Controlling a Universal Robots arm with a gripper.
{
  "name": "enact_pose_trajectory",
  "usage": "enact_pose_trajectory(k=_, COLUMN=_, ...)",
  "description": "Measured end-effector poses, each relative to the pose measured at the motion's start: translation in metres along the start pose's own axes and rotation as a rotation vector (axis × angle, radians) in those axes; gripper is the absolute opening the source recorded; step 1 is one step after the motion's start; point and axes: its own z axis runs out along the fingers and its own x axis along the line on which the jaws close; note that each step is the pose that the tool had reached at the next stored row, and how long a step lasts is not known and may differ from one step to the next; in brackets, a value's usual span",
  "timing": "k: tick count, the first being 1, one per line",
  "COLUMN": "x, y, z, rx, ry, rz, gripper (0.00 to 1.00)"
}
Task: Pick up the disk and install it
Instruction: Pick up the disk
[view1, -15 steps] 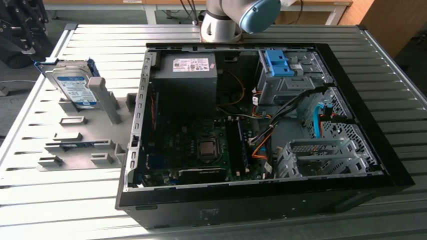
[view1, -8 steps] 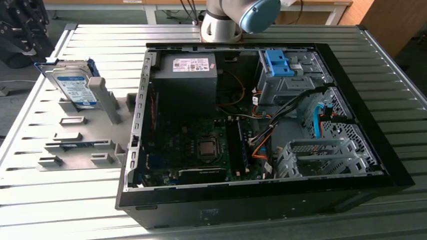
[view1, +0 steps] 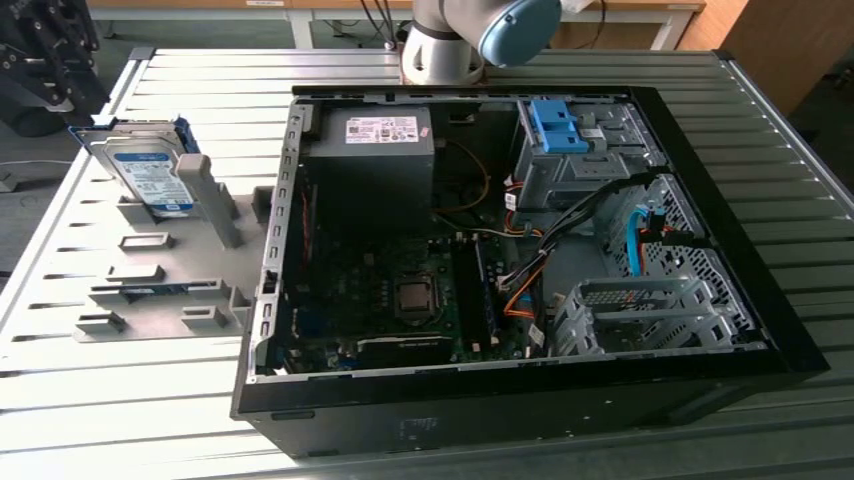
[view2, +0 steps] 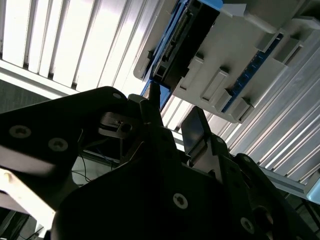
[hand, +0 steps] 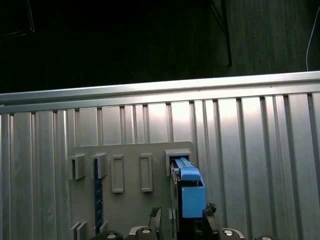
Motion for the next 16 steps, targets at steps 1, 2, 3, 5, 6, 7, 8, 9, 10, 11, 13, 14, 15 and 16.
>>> enact_pose_trajectory(k=1, x=0.0, y=0.0, z=0.0003, rx=0.0001, ry=0.0, rz=0.0, gripper=0.45)
enact_pose_trajectory(k=2, x=0.0, y=0.0, z=0.0011, rx=0.0005, ry=-0.0003, rz=0.0, gripper=0.45)
enact_pose_trajectory(k=3, x=0.0, y=0.0, z=0.0019, rx=0.0004, ry=-0.0002, rz=0.0, gripper=0.45)
enact_pose_trajectory(k=5, x=0.0001, y=0.0001, z=0.0043, rx=0.0002, ry=-0.0001, rz=0.0, gripper=0.45)
enact_pose_trajectory(k=6, x=0.0001, y=0.0002, z=0.0058, rx=0.0001, ry=-0.0001, rz=-0.001, gripper=0.45)
enact_pose_trajectory(k=7, x=0.0002, y=0.0005, z=0.0071, rx=0.0001, ry=0.0, rz=-0.004, gripper=0.45)
enact_pose_trajectory(k=8, x=0.0002, y=0.0006, z=0.008, rx=0.0, ry=0.0, rz=-0.009, gripper=0.45)
enact_pose_trajectory(k=9, x=0.0002, y=0.0008, z=0.0088, rx=-0.0001, ry=0.0, rz=-0.016, gripper=0.45)
enact_pose_trajectory(k=10, x=0.0002, y=0.001, z=0.0093, rx=-0.0004, ry=-0.0006, rz=-0.023, gripper=0.45)
enact_pose_trajectory(k=11, x=0.0003, y=0.0012, z=0.0099, rx=-0.0005, ry=-0.001, rz=-0.027, gripper=0.45)
enact_pose_trajectory(k=13, x=0.0003, y=0.0017, z=0.0106, rx=-0.0005, ry=-0.0012, rz=-0.028, gripper=0.45)
enact_pose_trajectory(k=14, x=0.0003, y=0.0018, z=0.0108, rx=-0.0006, ry=-0.0012, rz=-0.028, gripper=0.45)
enact_pose_trajectory(k=15, x=0.0003, y=0.0018, z=0.0108, rx=-0.0005, ry=-0.0012, rz=-0.028, gripper=0.45)
enact_pose_trajectory(k=16, x=0.0003, y=0.0018, z=0.0108, rx=-0.0006, ry=-0.0012, rz=-0.028, gripper=0.45)
